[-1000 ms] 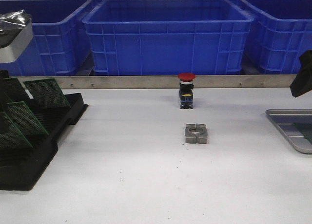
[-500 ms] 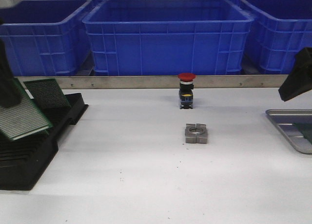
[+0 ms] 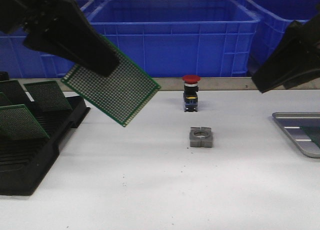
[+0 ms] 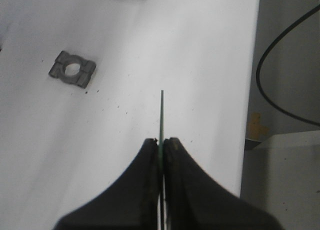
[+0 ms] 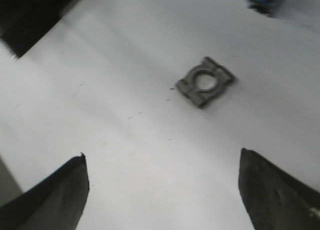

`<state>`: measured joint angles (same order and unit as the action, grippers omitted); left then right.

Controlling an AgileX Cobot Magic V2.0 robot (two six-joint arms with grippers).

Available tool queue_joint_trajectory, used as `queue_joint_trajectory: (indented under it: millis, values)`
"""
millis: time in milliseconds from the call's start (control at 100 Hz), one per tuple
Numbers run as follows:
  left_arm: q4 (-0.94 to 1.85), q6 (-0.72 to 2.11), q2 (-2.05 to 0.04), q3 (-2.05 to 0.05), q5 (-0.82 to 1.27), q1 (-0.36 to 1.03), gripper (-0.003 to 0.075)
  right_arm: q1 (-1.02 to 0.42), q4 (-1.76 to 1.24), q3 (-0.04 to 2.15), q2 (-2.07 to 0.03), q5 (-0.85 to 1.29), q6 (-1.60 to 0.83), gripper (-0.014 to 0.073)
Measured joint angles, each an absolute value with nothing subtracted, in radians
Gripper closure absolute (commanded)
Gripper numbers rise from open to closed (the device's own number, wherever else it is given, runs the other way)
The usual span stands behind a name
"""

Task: Place circuit board on tray
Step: 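Grasp a second green circuit board from the rack with the left gripper, then grasp the second board with the right gripper next to the left gripper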

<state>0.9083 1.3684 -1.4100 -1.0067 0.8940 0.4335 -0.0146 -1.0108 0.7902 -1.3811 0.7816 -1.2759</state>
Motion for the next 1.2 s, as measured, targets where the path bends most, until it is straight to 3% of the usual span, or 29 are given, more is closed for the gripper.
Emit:
queue_joint_trajectory:
  millis: [340, 670, 810, 1050, 1200]
  values:
    - [1.085, 1.493, -1.427, -1.007, 0.915, 0.448, 0.0737, -0.209, -1.156, 0.79, -1.381, 0.959, -1.65, -0.003]
    - [1.151, 1.501, -1.427, -1.007, 0.968, 0.448, 0.0737, -0.285, -1.392, 0.79, -1.416, 0.964, -1.748, -0.0006]
    - [1.208, 1.501, -1.427, -1.007, 0.972, 0.448, 0.0737, -0.303, -1.398, 0.79, -1.432, 0.976, -1.751, 0.0145]
    - [1.23, 1.501, -1.427, -1.007, 0.979, 0.448, 0.0737, -0.307, -1.4, 0.79, -1.434, 0.983, -1.751, 0.0654]
    - [1.225, 1.511, -1.427, -1.007, 0.983, 0.448, 0.0701, -0.307, -1.385, 0.79, -1.434, 1.011, -1.769, 0.0661]
